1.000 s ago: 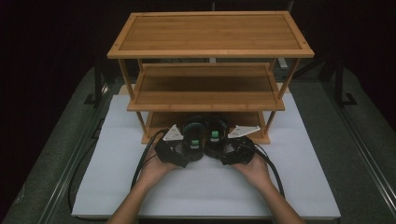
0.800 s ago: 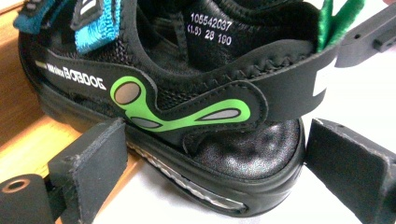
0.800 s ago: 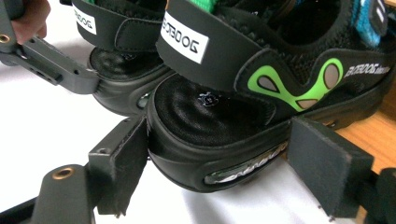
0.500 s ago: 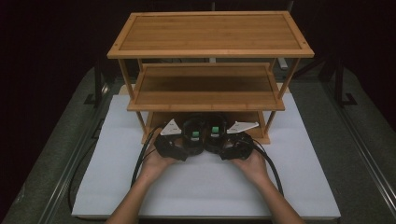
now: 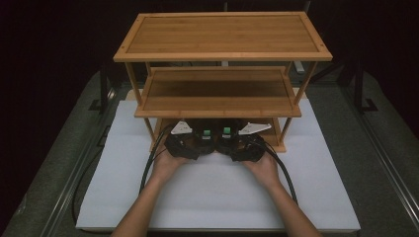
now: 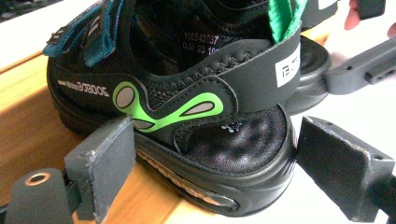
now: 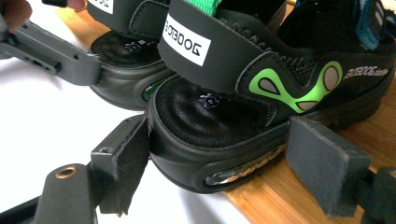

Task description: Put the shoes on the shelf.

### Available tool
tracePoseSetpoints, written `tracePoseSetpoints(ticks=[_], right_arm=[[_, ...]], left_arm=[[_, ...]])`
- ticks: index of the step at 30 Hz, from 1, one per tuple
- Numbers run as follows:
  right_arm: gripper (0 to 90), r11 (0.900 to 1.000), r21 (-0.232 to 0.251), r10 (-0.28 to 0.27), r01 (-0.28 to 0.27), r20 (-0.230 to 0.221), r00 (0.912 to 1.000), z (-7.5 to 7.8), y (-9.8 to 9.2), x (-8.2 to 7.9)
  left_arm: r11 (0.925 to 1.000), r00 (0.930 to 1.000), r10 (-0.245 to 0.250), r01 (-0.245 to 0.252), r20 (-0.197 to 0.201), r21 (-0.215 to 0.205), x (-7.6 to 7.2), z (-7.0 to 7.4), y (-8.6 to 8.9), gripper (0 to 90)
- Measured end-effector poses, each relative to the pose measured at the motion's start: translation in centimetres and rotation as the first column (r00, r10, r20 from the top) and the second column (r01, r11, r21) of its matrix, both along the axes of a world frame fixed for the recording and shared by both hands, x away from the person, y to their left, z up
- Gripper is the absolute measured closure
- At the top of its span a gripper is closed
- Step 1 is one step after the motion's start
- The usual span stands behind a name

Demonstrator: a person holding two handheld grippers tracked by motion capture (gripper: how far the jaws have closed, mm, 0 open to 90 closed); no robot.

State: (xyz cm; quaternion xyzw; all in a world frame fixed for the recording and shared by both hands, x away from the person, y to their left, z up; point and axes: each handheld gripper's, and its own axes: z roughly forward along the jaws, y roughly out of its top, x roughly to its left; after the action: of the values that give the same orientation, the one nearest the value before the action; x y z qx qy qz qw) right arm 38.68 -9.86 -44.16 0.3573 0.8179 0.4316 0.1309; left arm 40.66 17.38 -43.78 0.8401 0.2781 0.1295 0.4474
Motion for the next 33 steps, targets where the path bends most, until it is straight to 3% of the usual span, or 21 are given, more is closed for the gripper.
tracePoseSetpoints(ticks=[3,7,8,10,14,18,21,22,24,26,27,30,33], right_arm=[[22.1,1.0,0.005,-0.014,0.014,0.006,0.9999,-0.1,0.0,0.2],[22.3,0.999,-0.009,-0.032,0.032,-0.004,0.9995,0.1,0.2,0.8],[22.3,1.0,-0.021,-0.019,0.019,0.027,0.9995,0.1,0.1,1.2],[22.9,0.999,-0.036,-0.032,0.033,0.04,0.9987,0.1,0.0,1.5],[23.1,0.999,-0.029,-0.045,0.046,0.045,0.998,-0.2,-0.3,2.1],[23.1,0.997,-0.022,-0.069,0.07,0.016,0.9975,-0.4,-0.3,2.4],[24.5,0.996,-0.048,-0.071,0.073,0.037,0.9968,-0.2,-0.2,2.0],[24.3,0.997,-0.052,-0.06,0.062,0.048,0.997,-0.1,-0.2,2.0],[22.5,0.997,-0.032,-0.066,0.067,0.028,0.9974,0.1,-0.2,1.6],[21.6,0.998,-0.031,-0.049,0.051,0.05,0.9975,0.5,-0.6,1.4],[20.9,0.999,-0.007,-0.042,0.043,0.032,0.9986,0.9,-0.6,0.9],[18.7,0.999,-0.015,-0.044,0.044,0.042,0.9982,1.5,-1.3,0.4],[14.3,0.999,-0.019,-0.047,0.048,0.009,0.9988,1.9,-1.9,-0.3]], left_arm=[[0.9999,0.9998,0.014,-0.014,0.013,-0.008,0.2,-0.1,-0.1,12.1],[0.9995,0.9993,0.026,-0.027,0.026,0.016,0.6,-0.1,-0.4,12.5],[0.999,0.9988,0.033,-0.034,0.036,0.029,0.7,-0.1,-0.4,12.7],[0.9985,0.9978,0.044,-0.045,0.049,0.031,1.0,-0.3,-0.4,14.0],[0.9975,0.9972,0.07,-0.07,0.028,0.01,1.5,-0.6,-0.1,14.0],[0.9967,0.9966,0.08,-0.08,0.019,0.011,1.7,-0.7,-0.1,13.9],[0.9952,0.9958,0.09,-0.091,0.016,0.037,1.3,-0.6,-0.2,14.0],[0.9957,0.9962,0.086,-0.086,0.014,0.035,1.2,-0.5,-0.1,14.0],[0.9957,0.9957,0.092,-0.092,-0.003,0.005,0.7,-0.4,0.3,13.9],[0.9961,0.9962,0.087,-0.087,-0.004,0.012,0.4,0.0,0.7,13.8],[0.9966,0.9967,0.081,-0.081,-0.004,0.014,0.2,0.1,0.9,13.8],[0.9978,0.9981,0.06,-0.059,-0.014,0.031,-0.5,0.6,1.2,13.7],[0.998,0.9983,0.051,-0.05,-0.028,0.039,-1.1,1.1,1.5,13.4]])
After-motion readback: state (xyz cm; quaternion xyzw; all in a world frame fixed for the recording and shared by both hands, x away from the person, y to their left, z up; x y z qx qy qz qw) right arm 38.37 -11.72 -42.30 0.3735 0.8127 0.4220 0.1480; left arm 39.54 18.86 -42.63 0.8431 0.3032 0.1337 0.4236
